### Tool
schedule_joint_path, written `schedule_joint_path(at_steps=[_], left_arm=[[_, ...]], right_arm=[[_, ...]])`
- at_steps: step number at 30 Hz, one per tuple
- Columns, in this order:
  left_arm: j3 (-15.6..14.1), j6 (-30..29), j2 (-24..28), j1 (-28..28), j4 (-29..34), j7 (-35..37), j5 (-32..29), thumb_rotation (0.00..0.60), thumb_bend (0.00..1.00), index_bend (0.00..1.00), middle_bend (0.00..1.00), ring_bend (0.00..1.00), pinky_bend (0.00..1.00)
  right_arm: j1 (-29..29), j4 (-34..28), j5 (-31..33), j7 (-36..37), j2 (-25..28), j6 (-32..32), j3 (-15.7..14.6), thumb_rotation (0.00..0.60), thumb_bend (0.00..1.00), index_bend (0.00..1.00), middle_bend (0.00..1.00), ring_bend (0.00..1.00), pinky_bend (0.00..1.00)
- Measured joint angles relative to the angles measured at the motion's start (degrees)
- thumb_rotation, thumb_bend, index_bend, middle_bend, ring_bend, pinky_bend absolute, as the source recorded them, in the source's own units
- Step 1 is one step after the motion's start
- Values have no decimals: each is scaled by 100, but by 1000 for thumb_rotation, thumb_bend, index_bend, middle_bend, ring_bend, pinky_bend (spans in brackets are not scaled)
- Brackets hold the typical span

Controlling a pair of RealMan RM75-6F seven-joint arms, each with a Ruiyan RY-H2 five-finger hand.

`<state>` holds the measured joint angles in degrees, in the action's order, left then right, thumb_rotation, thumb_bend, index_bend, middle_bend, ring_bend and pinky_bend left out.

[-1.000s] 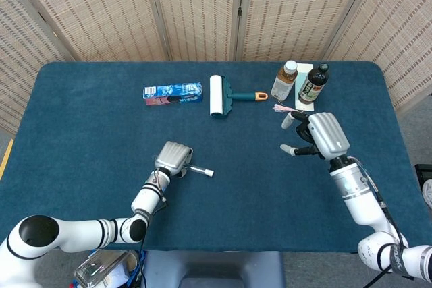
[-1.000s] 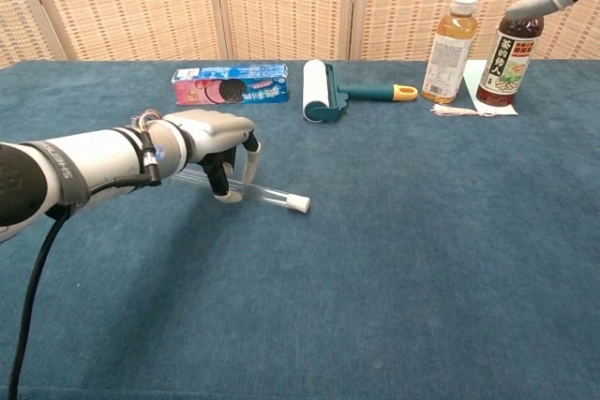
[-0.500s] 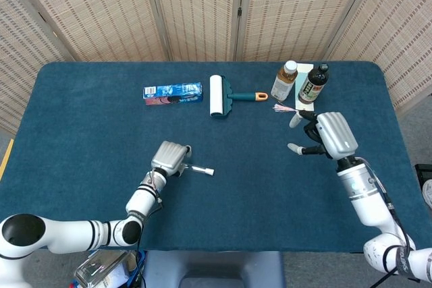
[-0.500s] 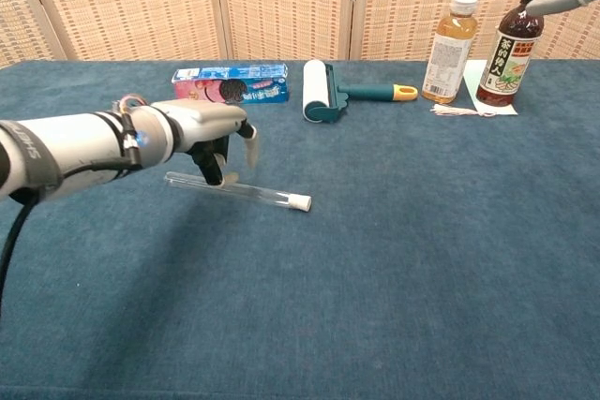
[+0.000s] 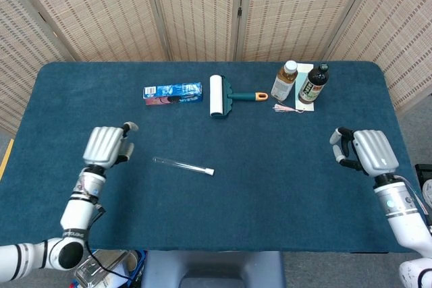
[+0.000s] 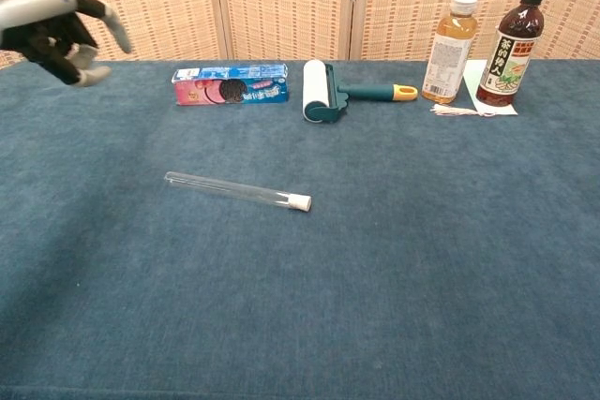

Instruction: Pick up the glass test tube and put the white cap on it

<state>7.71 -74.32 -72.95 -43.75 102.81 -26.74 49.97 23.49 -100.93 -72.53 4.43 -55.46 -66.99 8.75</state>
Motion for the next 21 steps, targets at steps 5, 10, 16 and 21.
schedule_joint_path(at_steps=[5, 10, 16, 21], left_arm=[[-453, -717, 388, 834, 16, 340, 793, 600, 416, 342, 581, 552, 688], [-723, -1301, 597, 1453, -82, 583, 1385, 600, 416, 339, 501, 465, 566], [-985, -1922, 702, 2102, -131, 699, 2026, 600, 414, 327, 428, 398, 438], [-1103, -2093, 785, 2400, 55, 604, 2277, 600, 412, 304, 382, 355, 394]], right_arm=[[-295, 181, -235, -32, -16, -307, -195, 600, 468, 487, 531, 524, 739], [-635, 458, -535, -16, -200, -820, -360, 600, 442, 487, 527, 508, 721], [-1155, 659, -741, -45, -461, -1513, -517, 600, 411, 429, 478, 435, 637], [-1510, 680, -927, -60, -563, -1929, -626, 600, 388, 386, 439, 375, 529]])
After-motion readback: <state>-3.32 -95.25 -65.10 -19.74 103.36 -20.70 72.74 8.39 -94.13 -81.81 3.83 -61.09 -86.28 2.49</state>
